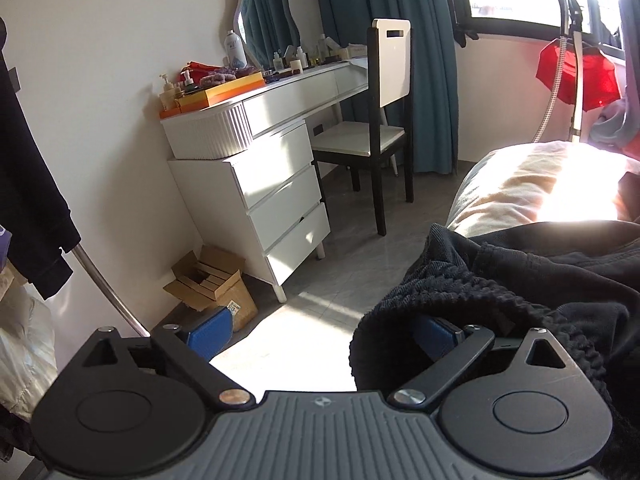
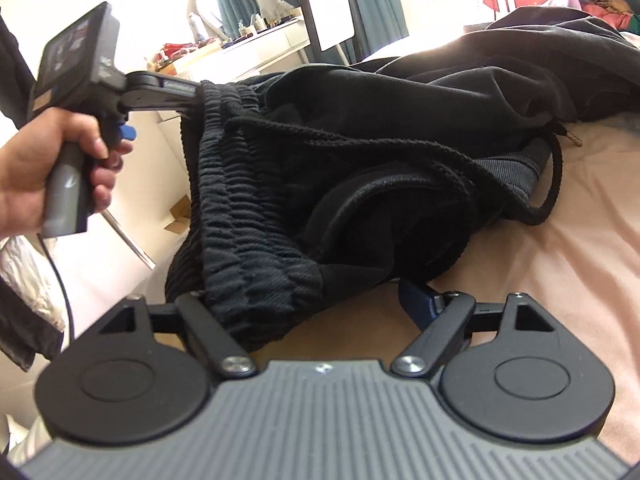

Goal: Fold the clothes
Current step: 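Lower the waistband onto the bed and open both grippers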

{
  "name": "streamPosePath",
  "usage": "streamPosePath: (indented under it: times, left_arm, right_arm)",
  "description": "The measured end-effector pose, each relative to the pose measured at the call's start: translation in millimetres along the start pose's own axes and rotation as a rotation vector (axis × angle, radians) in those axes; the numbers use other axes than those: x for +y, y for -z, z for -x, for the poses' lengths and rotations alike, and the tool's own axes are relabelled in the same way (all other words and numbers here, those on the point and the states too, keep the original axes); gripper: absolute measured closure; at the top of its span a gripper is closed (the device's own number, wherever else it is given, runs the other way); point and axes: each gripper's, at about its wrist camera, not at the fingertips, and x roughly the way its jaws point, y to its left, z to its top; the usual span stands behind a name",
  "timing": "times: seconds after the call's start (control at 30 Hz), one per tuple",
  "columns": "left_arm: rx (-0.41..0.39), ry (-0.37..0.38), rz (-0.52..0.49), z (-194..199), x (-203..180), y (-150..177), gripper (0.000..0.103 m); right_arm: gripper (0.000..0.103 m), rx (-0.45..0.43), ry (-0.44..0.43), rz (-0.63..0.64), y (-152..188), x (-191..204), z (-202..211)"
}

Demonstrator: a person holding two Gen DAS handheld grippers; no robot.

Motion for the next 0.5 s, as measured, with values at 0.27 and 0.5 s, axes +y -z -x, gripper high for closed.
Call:
streamPosePath:
  times: [0.27, 0.5]
  left_arm:
    - [-0.025, 0.2, -0.044, 74.1, 7.0, 50.8, 0.003]
    - [-0.128, 0.349, 0.073, 146.0, -6.6, 60.3, 0.003]
  right_arm:
    - [0.018, -0.181, -0.017, 0.189, 3.2, 18.6, 10.8]
    - [0.018, -0.234, -0.073, 0.162, 5.7, 10.9, 23.9]
